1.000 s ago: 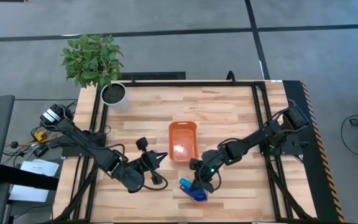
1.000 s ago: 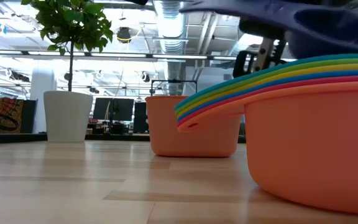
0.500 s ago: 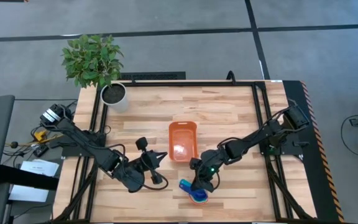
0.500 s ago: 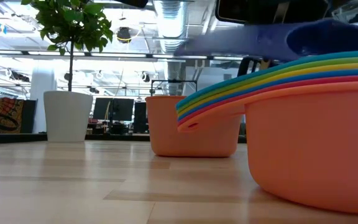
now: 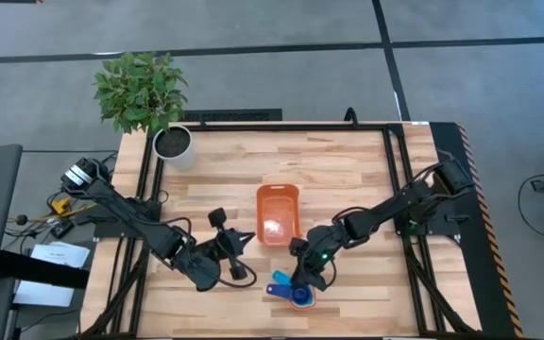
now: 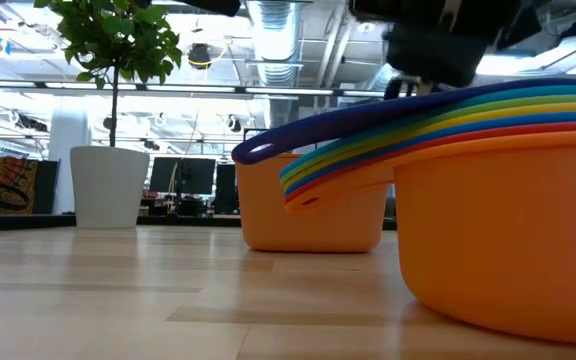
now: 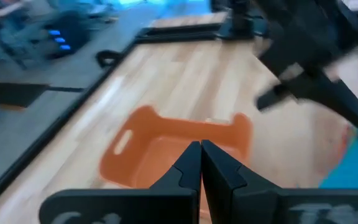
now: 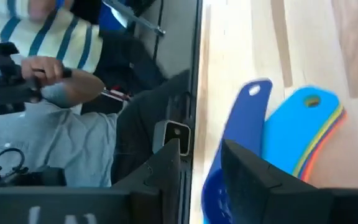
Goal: Nest measuring cups in basket
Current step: Stack the dark blue measuring cup on top of the light blue measuring cup
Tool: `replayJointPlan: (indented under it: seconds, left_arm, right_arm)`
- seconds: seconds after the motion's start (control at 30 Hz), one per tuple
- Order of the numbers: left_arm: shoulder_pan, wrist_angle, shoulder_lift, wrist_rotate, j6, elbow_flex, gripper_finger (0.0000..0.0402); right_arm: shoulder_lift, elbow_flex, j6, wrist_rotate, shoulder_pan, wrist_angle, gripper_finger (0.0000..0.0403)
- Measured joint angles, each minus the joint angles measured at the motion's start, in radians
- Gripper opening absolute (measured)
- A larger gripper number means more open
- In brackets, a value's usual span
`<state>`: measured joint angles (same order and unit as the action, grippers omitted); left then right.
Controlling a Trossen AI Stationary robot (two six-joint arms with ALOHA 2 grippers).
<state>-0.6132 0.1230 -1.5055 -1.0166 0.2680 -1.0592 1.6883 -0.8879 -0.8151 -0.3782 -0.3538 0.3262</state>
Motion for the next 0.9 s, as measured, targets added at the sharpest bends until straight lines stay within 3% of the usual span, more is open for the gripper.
replayJointPlan:
  seconds: [0.07,0.17,0.23,0.3,0.4,0.5,0.9]
  left_arm:
    - [0.001,0.001,0.0,0.095,-0.04,0.0,0.0]
    - [0.0,0.0,-0.005,0.346,-0.092,0.0,0.0]
    - [-0.001,-0.023,-0.031,0.538,-0.116,0.0,0.0]
    - [-0.002,-0.065,-0.083,0.652,-0.151,0.0,0.0]
    - [-0.003,-0.163,-0.183,0.715,-0.212,0.0,0.0]
    - [-0.001,-0.226,-0.262,0.759,-0.246,0.001,0.0]
    - [0.114,-0.25,-0.312,1.085,-0.207,-0.001,0.0]
  right_arm:
    - [-0.037,-0.001,0.023,0.019,-0.006,-0.039,0.0132]
    - [-0.111,-0.001,0.09,0.066,-0.019,-0.123,0.0115]
    - [-0.17,-0.001,0.138,0.139,-0.036,-0.199,0.0103]
    - [-0.226,-0.001,0.166,0.251,-0.056,-0.286,0.0091]
    - [-0.298,-0.001,0.176,0.428,-0.089,-0.419,0.0073]
    - [-0.349,-0.001,0.164,0.54,-0.122,-0.516,0.0059]
    - [-0.392,-0.001,0.097,0.589,-0.201,-0.573,0.0022]
